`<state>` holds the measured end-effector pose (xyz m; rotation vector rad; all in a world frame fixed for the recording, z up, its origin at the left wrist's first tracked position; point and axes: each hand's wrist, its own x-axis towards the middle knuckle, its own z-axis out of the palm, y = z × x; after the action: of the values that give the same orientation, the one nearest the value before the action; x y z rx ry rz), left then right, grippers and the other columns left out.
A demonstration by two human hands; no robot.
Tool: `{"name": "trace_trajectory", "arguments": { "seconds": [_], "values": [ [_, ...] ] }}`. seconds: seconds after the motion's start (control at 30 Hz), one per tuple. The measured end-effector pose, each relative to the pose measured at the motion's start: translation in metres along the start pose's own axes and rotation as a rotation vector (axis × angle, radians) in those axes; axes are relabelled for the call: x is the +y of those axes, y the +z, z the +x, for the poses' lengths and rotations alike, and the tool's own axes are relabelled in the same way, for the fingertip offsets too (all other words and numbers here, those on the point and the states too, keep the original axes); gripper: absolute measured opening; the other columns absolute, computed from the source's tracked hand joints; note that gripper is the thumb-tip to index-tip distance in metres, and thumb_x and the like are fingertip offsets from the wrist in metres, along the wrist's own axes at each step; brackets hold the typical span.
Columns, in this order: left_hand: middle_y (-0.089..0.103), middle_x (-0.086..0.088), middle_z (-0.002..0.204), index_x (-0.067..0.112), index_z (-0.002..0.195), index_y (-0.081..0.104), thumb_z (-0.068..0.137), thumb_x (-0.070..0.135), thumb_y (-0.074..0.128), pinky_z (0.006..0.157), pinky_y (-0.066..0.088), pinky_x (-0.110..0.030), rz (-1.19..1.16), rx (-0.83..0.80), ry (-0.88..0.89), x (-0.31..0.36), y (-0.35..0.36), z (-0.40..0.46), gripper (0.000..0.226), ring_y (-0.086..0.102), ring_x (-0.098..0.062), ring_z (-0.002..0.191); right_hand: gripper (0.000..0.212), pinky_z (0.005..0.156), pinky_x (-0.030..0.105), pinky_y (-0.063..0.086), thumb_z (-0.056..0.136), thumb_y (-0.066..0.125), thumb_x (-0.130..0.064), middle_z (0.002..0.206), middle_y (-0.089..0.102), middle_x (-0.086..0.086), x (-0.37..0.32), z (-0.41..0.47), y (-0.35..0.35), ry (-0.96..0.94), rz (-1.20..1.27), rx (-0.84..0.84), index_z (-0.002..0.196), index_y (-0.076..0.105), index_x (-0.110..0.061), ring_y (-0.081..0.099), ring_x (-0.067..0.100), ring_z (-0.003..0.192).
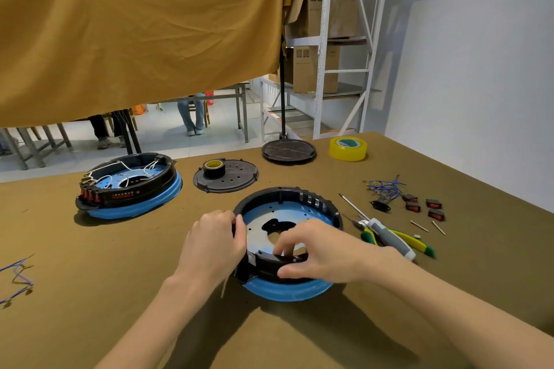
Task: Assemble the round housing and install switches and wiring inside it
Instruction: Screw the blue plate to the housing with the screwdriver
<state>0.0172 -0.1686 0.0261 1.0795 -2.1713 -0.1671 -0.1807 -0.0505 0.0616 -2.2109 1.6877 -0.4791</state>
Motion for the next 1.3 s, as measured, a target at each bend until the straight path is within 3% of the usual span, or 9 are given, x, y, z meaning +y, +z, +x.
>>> {"name": "trace_trajectory", "arguments": {
  "seconds": [0.1,0.37,0.47,0.6,0.8,0.97,1.1,1.2,1.3],
  "values": [
    [0.066,0.009,0.100,0.019,0.109,0.071,0.095,0.016,0.062,0.068,0.053,-0.016,-0.086,-0.058,0.166,-0.020,-0.006,-0.019,0.017,0.062,-0.002,0.079,0.016,0.090,0.022,0.049,0.093,0.075,-0.035,0.103,0.068,-0.018,0.019,-0.008,-0.014,0.043,0.082,0.014,0.108,0.076,-0.028,0.061,0.002,0.102],
    [0.065,0.013,0.128,0.027,0.118,0.065,0.085,0.012,0.074,0.122,0.032,-0.029,-0.221,-0.122,0.399,-0.028,0.002,-0.030,0.037,0.051,0.001,0.132,0.026,0.112,0.028,0.036,0.093,0.070,-0.031,0.131,0.056,-0.018,0.045,-0.014,-0.028,0.173,-0.087,0.129,0.119,0.071,-0.039,0.048,-0.002,0.124],
    [0.067,0.014,0.125,0.025,0.119,0.067,0.088,0.020,0.071,0.121,0.033,-0.024,-0.274,-0.151,0.453,-0.022,0.007,-0.030,0.031,0.055,0.003,0.127,0.038,0.103,0.025,0.041,0.088,0.067,-0.057,0.119,0.060,-0.022,0.033,-0.012,-0.007,0.099,0.016,0.123,0.120,0.069,-0.037,0.052,-0.001,0.116],
    [0.066,0.017,0.120,0.024,0.117,0.068,0.091,0.028,0.068,0.103,0.048,-0.018,-0.349,-0.212,0.461,-0.007,0.013,-0.028,0.027,0.058,0.001,0.119,0.028,0.118,0.036,0.023,0.085,0.073,-0.054,0.103,0.062,-0.010,0.034,-0.007,0.004,0.060,-0.169,0.143,0.101,0.072,-0.031,0.050,0.005,0.106],
    [0.068,0.018,0.112,0.030,0.113,0.067,0.086,0.043,0.073,0.103,0.049,-0.026,-0.382,-0.189,0.414,-0.004,0.022,-0.028,0.030,0.059,0.000,0.113,0.050,0.128,0.035,-0.003,0.080,0.075,-0.053,0.122,0.052,-0.011,0.048,-0.027,0.005,0.073,-0.281,0.090,0.125,0.059,-0.036,0.040,0.006,0.127],
    [0.071,0.020,0.107,0.039,0.113,0.066,0.082,0.051,0.074,0.091,0.052,-0.022,-0.477,-0.133,0.386,0.008,0.026,-0.028,0.034,0.065,-0.002,0.105,0.042,0.130,0.037,0.006,0.079,0.076,-0.028,0.128,0.055,-0.008,0.055,-0.035,-0.009,0.049,-0.087,0.165,0.120,0.067,-0.027,0.039,0.004,0.137],
    [0.070,0.024,0.105,0.042,0.110,0.064,0.079,0.054,0.076,0.087,0.052,-0.020,-0.507,-0.067,0.333,0.014,0.028,-0.021,0.035,0.064,-0.002,0.102,0.062,0.119,0.028,0.031,0.075,0.076,-0.032,0.149,0.037,-0.012,0.062,-0.041,-0.014,0.036,-0.015,0.315,0.133,0.056,-0.034,0.027,0.004,0.148],
    [0.067,0.032,0.108,0.046,0.109,0.062,0.078,0.058,0.073,0.089,0.048,-0.011,-0.518,-0.027,0.299,0.019,0.029,-0.015,0.035,0.062,0.004,0.105,0.095,0.114,0.029,0.038,0.072,0.082,-0.047,0.154,0.025,-0.015,0.062,-0.044,-0.010,0.220,0.028,0.515,0.152,0.031,-0.037,0.033,0.003,0.139],
    [0.066,0.031,0.104,0.045,0.107,0.063,0.077,0.057,0.074,0.089,0.048,-0.010,-0.514,0.018,0.267,0.025,0.033,-0.011,0.034,0.062,0.003,0.106,0.107,0.087,0.020,0.054,0.076,0.086,-0.046,0.140,0.044,-0.010,0.058,-0.039,0.000,0.517,0.275,0.581,0.158,0.019,-0.028,0.060,0.005,0.111]
  ]
}}
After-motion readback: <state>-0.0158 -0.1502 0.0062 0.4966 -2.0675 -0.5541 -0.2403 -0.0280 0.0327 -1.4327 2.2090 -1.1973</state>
